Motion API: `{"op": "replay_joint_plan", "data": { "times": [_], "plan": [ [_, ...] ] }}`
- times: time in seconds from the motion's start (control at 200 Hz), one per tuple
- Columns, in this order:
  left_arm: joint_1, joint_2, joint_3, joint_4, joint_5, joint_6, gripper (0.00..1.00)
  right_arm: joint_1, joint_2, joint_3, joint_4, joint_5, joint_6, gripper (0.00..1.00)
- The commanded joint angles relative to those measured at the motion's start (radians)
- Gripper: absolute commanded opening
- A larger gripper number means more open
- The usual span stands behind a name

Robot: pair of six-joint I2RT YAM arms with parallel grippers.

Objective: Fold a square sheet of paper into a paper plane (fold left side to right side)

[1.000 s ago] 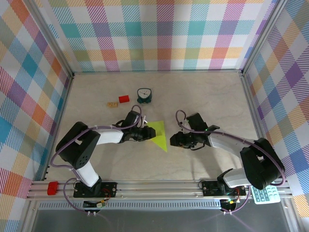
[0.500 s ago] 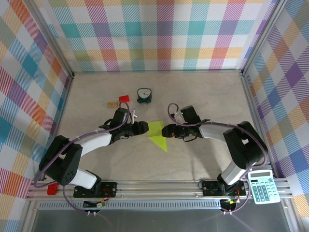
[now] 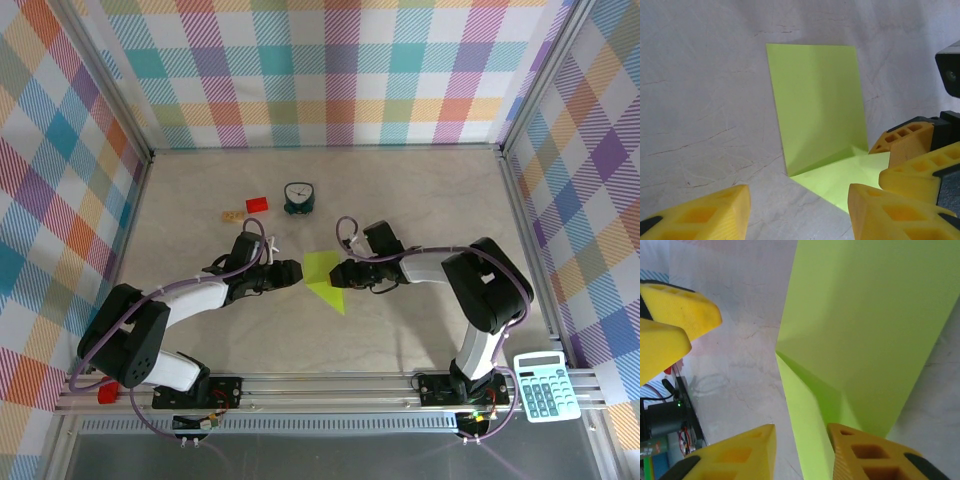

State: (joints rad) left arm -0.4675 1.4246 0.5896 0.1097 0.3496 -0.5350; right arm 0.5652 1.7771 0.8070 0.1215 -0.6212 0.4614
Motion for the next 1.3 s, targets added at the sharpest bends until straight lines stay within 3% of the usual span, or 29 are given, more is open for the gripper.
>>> {"op": "replay_joint_plan", "data": {
  "times": [0.0, 0.22, 0.885, 0.95, 1.085, 1.185, 1.295],
  "plan": [
    [0.013, 0.006, 0.014, 0.024, 0.012, -0.01, 0.54, 0.004, -0.045, -0.012, 0.005, 0.005, -0.011, 0.16],
    [0.029, 0.089, 0.088, 0.029, 0.065, -0.029, 0.54, -0.002, -0.159, -0.06, 0.025, 0.049, -0.013, 0.0],
    [0.024, 0.355, 0.307, -0.036, 0.258, -0.059, 0.46, -0.011, -0.21, -0.116, 0.111, 0.037, 0.02, 0.0],
    [0.023, 0.374, 0.323, -0.038, 0.276, -0.055, 0.42, -0.011, -0.209, -0.115, 0.108, 0.038, 0.022, 0.0],
    [0.022, 0.383, 0.34, -0.045, 0.281, -0.049, 0.23, -0.02, -0.219, -0.123, 0.093, 0.059, 0.022, 0.0],
    [0.021, 0.361, 0.333, -0.06, 0.263, -0.054, 0.08, -0.031, -0.252, -0.137, 0.056, 0.099, 0.022, 0.12],
    [0.015, 0.317, 0.306, -0.057, 0.233, -0.082, 0.02, -0.033, -0.316, -0.133, -0.041, 0.155, -0.001, 0.26]
  ]
}}
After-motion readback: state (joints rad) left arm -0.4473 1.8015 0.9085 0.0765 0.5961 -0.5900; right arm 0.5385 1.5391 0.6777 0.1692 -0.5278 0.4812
